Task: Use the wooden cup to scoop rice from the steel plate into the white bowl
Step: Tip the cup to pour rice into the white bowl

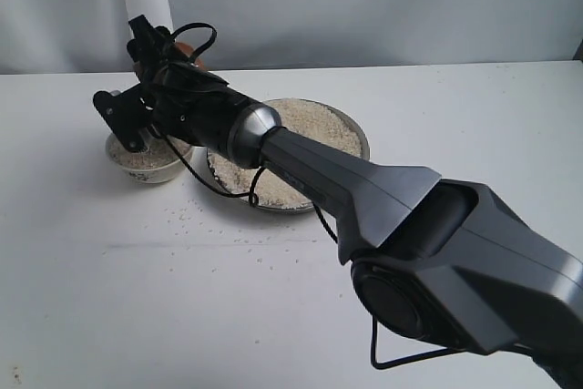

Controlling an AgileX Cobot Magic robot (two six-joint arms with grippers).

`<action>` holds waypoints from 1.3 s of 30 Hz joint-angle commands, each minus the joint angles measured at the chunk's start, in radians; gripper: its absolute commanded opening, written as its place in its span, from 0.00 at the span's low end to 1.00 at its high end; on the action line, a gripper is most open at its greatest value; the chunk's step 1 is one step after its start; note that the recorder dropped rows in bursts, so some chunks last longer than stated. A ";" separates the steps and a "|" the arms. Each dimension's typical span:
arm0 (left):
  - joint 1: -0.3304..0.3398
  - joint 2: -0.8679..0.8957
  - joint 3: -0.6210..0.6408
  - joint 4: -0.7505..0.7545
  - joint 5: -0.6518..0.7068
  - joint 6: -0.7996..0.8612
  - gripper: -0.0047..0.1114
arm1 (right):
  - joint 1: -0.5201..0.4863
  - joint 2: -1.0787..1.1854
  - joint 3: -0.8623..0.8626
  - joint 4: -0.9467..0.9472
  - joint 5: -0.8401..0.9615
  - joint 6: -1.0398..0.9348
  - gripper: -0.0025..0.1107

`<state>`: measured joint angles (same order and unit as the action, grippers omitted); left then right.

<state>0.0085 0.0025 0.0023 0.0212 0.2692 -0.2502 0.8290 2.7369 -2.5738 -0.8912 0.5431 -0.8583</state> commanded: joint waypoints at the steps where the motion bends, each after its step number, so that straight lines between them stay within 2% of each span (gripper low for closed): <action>1: -0.006 -0.003 -0.002 -0.003 -0.003 -0.003 0.04 | 0.010 -0.007 -0.003 -0.015 -0.040 -0.037 0.02; 9: -0.006 -0.003 -0.002 -0.003 -0.003 -0.003 0.04 | 0.021 -0.007 -0.003 0.043 -0.070 -0.133 0.02; 16: -0.006 -0.003 -0.002 -0.003 -0.003 -0.003 0.04 | 0.021 -0.007 -0.003 0.039 -0.065 -0.138 0.02; 23: -0.006 -0.003 -0.002 -0.003 -0.003 -0.003 0.04 | 0.017 -0.030 0.005 0.071 0.125 -0.136 0.02; 30: -0.006 -0.003 -0.002 -0.003 -0.003 -0.003 0.04 | 0.019 -0.150 0.133 0.025 0.168 -0.136 0.02; 33: -0.006 -0.003 -0.002 -0.003 -0.003 -0.003 0.04 | 0.019 -0.137 0.135 0.037 0.145 -0.141 0.02; 39: -0.006 -0.003 -0.002 -0.003 -0.003 -0.003 0.04 | 0.019 -0.111 0.135 -0.065 0.110 -0.162 0.02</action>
<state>0.0085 0.0025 0.0023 0.0212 0.2692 -0.2502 0.8486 2.6269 -2.4392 -0.8992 0.6744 -1.0127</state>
